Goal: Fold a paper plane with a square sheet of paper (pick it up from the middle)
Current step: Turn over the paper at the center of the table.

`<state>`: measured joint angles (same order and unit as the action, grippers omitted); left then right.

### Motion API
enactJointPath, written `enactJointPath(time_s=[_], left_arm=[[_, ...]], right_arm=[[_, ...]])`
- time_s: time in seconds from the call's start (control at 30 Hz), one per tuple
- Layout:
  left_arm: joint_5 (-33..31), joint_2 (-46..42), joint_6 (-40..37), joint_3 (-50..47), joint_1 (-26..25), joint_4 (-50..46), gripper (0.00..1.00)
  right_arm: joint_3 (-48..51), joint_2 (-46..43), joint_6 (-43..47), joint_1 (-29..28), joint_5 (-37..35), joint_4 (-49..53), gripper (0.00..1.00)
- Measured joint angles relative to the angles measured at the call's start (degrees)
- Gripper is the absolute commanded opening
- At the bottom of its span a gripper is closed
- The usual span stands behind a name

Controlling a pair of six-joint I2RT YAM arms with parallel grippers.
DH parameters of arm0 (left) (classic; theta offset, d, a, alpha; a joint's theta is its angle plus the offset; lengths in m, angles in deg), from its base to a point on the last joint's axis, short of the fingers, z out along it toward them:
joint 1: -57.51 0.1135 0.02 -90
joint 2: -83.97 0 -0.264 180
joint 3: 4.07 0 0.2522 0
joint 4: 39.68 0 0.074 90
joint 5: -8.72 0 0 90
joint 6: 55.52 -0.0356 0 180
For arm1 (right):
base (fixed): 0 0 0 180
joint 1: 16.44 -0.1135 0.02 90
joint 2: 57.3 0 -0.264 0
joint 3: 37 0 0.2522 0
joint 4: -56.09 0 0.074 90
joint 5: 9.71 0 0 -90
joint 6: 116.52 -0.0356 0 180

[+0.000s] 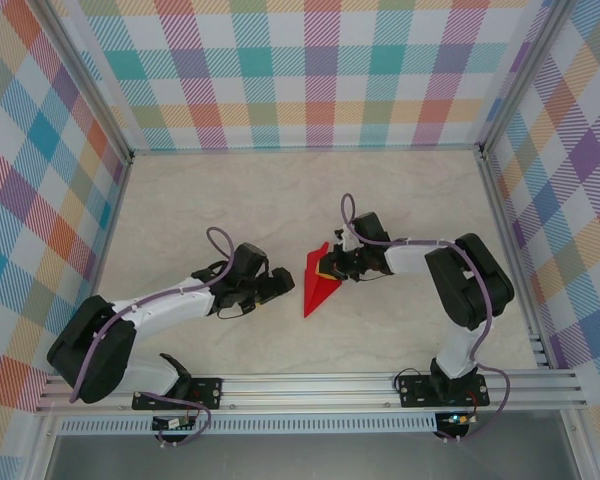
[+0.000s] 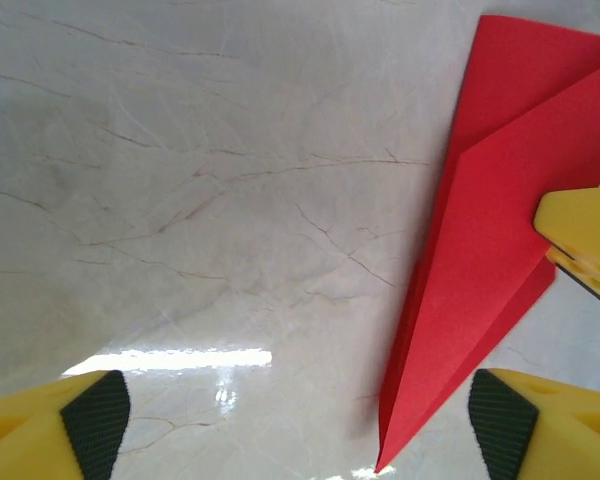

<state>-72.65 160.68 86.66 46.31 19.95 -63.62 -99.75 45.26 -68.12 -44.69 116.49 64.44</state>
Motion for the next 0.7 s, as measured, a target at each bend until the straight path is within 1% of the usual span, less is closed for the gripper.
enactJointPath(time_s=[0.13, 0.27, 0.37, 0.47, 0.7], left_arm=[[6.0, -2.6, -0.1, -2.7, 2.6, 4.8, 0.99], [12.1, -5.7, 1.0, -5.1, 4.5, 11.1, 0.99], [16.5, -7.4, 2.5, -6.6, 4.8, 18.0, 0.98], [19.9, -7.6, 4.6, -7.1, 4.8, 24.2, 0.97], [23.7, -5.7, 9.4, -7.2, 4.7, 35.3, 0.86]], right_arm=[[0.3, -3.8, -0.4, 0.0, 1.4, -1.9, 0.07], [-0.1, -7.3, -1.9, 0.0, 4.4, -3.4, 0.07], [-0.3, -8.3, -4.7, 0.0, 7.5, -5.8, 0.08], [-0.5, -8.3, -8.3, 0.0, 10.2, -8.8, 0.08], [-0.8, -8.9, -15.1, 0.0, 13.8, -13.2, 0.09]])
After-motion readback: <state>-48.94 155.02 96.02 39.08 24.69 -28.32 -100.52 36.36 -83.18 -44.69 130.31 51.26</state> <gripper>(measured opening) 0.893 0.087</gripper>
